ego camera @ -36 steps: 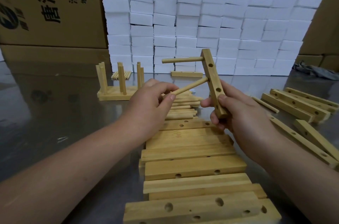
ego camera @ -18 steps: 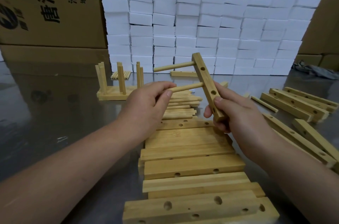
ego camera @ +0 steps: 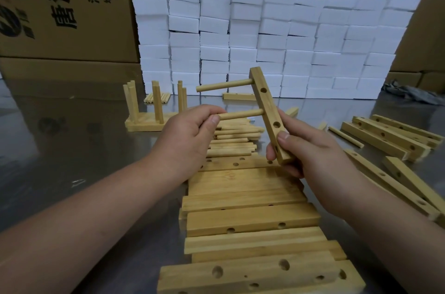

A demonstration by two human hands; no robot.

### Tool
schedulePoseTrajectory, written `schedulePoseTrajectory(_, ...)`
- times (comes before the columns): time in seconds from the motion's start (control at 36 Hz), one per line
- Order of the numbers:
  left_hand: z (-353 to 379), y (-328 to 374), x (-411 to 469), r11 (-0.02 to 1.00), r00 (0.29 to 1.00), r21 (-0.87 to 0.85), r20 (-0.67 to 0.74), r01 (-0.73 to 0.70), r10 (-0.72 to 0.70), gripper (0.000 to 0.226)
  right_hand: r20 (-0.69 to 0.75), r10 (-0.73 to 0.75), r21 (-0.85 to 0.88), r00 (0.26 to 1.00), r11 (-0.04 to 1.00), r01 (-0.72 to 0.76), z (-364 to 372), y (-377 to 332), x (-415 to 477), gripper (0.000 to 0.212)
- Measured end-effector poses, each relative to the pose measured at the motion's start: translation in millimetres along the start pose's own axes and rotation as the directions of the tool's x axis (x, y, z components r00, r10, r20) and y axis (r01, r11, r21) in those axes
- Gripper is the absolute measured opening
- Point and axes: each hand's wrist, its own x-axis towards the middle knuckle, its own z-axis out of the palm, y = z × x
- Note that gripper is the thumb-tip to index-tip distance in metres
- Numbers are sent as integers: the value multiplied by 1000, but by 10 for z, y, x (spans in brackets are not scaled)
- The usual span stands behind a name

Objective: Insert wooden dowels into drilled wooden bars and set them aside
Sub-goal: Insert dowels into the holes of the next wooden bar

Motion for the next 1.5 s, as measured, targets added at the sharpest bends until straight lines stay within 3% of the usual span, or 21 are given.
schedulePoseTrajectory(0.14,-8,4,9,999,998,-26,31,48,-47,23,-4,7,-6,1000,1000,-7,12,12,-4,43)
schedulePoseTrajectory(0.44,-6,-57,64,929,950,-209,133,307,-284,28,-7,28,27,1000,999,-28,25,38,-14,45)
schedulePoseTrajectory(0.61,28,-20,63,945,975,-241,33,221,-220,32,-89,-27,-10,996,1000,26,54,60,35,43)
schedulePoseTrajectory(0.81,-109,-123,128,918,916,-297,-223,262,-333,26,-106,-25,20,994,999,27,18,53,46,42)
schedulePoseTrajectory(0.92,-94,-105,127,944,944,-264,-209,198,-256,33,-78,-45,-34,996,999,43,9,80,46,45)
schedulePoseTrajectory(1.03,-79,-131,124,950,953,-248,-187,189,-238,16,-25,-28,-100,999,995,26,36,99,49,42)
schedulePoseTrajectory(1.17,-76,-170,125,968,953,-190,-220,166,-207,23,-5,-48,-142,999,989,47,32,65,41,44)
schedulePoseTrajectory(1.5,-109,-184,166,940,951,-238,-129,244,-280,25,5,-70,-269,998,961,69,28,54,15,43)
